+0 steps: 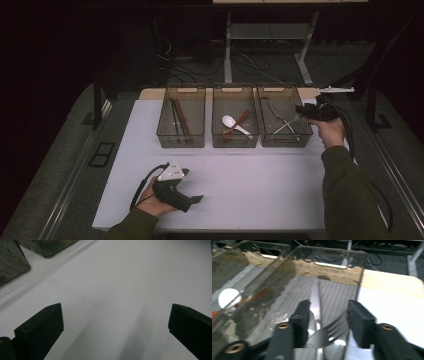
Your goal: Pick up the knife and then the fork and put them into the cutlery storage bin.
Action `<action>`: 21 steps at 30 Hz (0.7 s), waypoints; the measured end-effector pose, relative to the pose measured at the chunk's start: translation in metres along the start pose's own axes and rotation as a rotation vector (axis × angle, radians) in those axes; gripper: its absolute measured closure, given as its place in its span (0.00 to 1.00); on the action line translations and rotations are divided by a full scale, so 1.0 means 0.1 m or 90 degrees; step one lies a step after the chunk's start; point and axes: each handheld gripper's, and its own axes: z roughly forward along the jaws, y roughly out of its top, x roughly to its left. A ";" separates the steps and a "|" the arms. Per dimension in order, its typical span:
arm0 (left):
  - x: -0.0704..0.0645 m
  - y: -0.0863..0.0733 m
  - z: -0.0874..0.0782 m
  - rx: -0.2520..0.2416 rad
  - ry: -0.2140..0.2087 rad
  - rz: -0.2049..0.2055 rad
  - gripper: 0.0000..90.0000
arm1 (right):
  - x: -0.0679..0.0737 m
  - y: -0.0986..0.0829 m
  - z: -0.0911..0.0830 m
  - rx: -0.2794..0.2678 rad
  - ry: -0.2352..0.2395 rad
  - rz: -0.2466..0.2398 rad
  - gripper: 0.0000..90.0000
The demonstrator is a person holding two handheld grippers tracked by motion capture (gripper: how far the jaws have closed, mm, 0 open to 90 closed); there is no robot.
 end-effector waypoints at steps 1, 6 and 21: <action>0.00 0.00 0.00 -0.002 0.000 -0.003 0.00 | -0.02 0.00 -0.01 0.002 -0.010 0.000 0.51; -0.01 0.00 0.01 0.004 -0.002 0.001 0.00 | -0.08 -0.02 -0.08 -0.005 -0.026 0.001 0.43; 0.01 0.00 0.01 0.002 0.000 -0.005 0.00 | -0.07 -0.08 -0.23 -0.021 0.006 0.008 0.32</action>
